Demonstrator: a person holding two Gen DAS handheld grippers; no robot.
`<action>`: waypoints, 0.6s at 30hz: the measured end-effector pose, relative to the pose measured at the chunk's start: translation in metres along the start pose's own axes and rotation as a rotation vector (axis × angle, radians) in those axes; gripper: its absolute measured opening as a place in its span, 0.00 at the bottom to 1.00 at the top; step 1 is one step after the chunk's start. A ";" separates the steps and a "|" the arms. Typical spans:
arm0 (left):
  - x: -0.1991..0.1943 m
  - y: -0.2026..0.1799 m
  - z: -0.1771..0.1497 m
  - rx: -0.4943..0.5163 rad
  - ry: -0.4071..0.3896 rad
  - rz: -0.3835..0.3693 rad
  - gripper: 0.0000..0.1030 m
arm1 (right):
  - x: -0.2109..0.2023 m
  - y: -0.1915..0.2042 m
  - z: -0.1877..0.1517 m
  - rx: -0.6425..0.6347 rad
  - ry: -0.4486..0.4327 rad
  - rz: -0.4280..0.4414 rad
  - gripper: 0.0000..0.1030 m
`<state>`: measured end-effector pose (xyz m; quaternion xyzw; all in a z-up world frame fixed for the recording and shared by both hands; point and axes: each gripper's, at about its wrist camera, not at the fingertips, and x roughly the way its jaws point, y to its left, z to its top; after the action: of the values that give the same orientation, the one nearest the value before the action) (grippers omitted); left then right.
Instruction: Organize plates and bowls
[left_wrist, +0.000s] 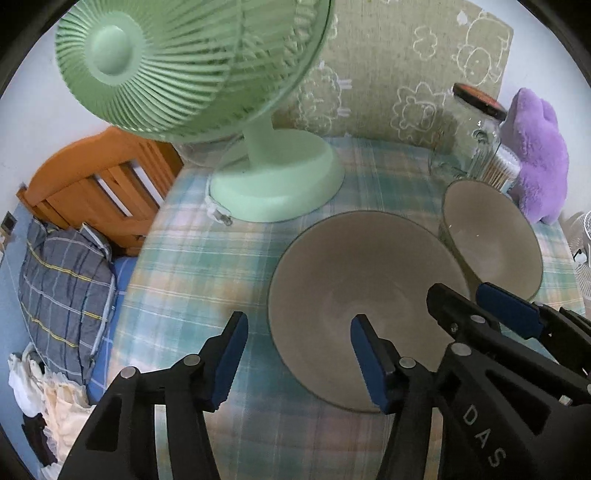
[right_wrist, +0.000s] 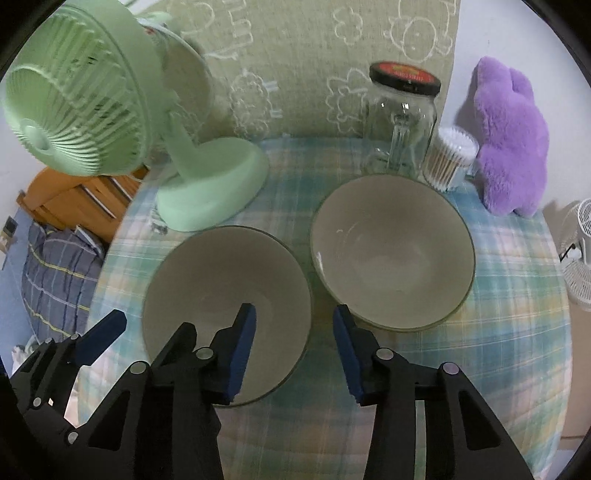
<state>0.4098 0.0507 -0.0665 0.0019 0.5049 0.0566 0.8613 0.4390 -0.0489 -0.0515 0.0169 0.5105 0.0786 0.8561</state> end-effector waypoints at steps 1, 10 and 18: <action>0.003 -0.001 0.000 0.001 0.007 0.002 0.55 | 0.004 -0.001 0.001 0.002 0.007 0.005 0.40; 0.020 -0.001 0.001 -0.024 0.025 -0.019 0.36 | 0.023 -0.004 0.003 0.007 0.037 -0.007 0.18; 0.019 0.005 -0.004 -0.033 0.044 0.001 0.27 | 0.022 0.001 0.002 -0.015 0.029 -0.026 0.12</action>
<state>0.4150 0.0571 -0.0850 -0.0132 0.5229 0.0651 0.8498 0.4508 -0.0443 -0.0693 0.0025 0.5224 0.0714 0.8497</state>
